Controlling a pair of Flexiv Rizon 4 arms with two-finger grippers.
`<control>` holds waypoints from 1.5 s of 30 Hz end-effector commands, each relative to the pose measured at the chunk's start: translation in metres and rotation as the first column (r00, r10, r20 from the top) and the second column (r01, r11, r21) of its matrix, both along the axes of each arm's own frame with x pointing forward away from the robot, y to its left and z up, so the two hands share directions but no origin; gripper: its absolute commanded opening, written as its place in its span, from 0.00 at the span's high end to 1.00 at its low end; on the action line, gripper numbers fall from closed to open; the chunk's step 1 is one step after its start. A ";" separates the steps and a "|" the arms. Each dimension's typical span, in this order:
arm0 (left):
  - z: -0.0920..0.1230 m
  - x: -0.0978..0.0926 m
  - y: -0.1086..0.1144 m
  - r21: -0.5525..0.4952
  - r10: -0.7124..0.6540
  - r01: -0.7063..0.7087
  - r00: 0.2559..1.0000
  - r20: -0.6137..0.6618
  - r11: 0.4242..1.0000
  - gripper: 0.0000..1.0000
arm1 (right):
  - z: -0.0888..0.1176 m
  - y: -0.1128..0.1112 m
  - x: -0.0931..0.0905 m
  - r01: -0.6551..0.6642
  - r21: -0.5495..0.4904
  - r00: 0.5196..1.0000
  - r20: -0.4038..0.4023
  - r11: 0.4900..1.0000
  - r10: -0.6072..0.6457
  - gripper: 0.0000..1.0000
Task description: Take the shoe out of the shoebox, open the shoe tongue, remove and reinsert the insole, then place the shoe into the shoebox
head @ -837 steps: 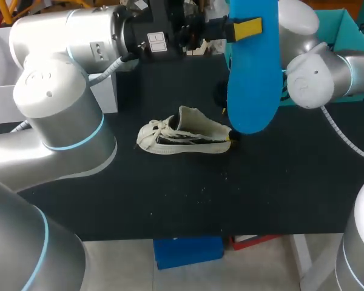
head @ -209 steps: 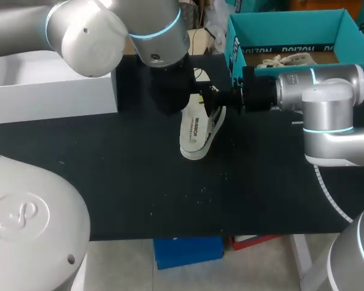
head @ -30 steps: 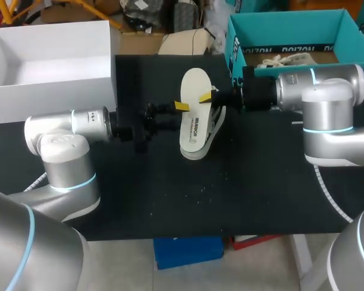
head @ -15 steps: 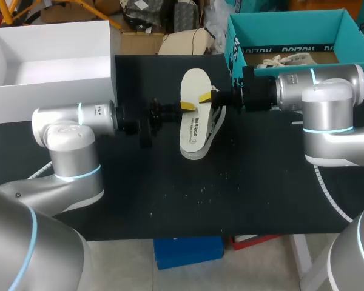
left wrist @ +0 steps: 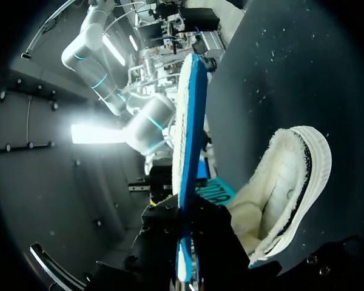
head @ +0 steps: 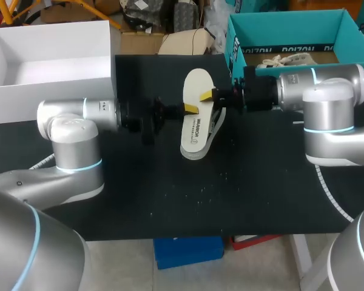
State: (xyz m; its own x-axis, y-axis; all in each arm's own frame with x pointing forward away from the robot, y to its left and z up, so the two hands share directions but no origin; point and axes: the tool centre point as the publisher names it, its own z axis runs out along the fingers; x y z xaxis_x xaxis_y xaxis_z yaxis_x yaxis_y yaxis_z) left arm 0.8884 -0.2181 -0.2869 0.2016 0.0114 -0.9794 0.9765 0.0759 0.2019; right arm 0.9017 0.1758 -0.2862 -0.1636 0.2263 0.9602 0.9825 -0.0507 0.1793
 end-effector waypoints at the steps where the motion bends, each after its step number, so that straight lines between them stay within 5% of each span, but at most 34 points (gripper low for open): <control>1: 0.007 -0.015 0.007 0.063 0.005 -0.002 0.999 -0.042 0.998 1.00 | 0.009 -0.008 -0.005 0.006 -0.066 1.000 -0.009 0.998 -0.007 0.00; 14: -0.002 -0.074 0.046 0.364 0.069 -0.013 0.987 -0.142 0.931 1.00 | 0.034 -0.044 -0.029 0.038 -0.408 0.998 0.063 0.912 -0.014 0.00; 16: -0.005 -0.085 0.049 0.409 0.033 0.032 0.988 -0.149 0.912 1.00 | 0.034 -0.044 -0.029 0.038 -0.408 0.998 0.063 0.912 -0.014 0.00; 31: -0.005 -0.085 0.049 0.409 0.033 0.032 0.988 -0.149 0.912 1.00 | 0.034 -0.044 -0.029 0.038 -0.408 0.998 0.063 0.912 -0.014 0.00; 36: -0.005 -0.085 0.049 0.409 0.033 0.032 0.988 -0.149 0.912 1.00 | 0.036 -0.053 -0.046 0.098 -0.646 0.963 0.253 0.757 0.091 0.00; 45: -0.005 -0.085 0.049 0.409 0.033 0.032 0.988 -0.149 0.912 1.00 | 0.030 -0.077 -0.093 0.159 -0.684 0.903 0.391 0.712 0.175 0.00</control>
State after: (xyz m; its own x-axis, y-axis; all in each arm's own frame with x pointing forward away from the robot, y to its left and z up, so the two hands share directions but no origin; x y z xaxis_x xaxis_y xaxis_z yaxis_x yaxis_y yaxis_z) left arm 0.8038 -0.1688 -0.2923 0.0529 0.4127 -0.9093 0.9977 0.0176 0.0661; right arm 0.8349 0.1081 -0.2635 -0.4505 0.7417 0.4969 0.8614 0.2151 0.4601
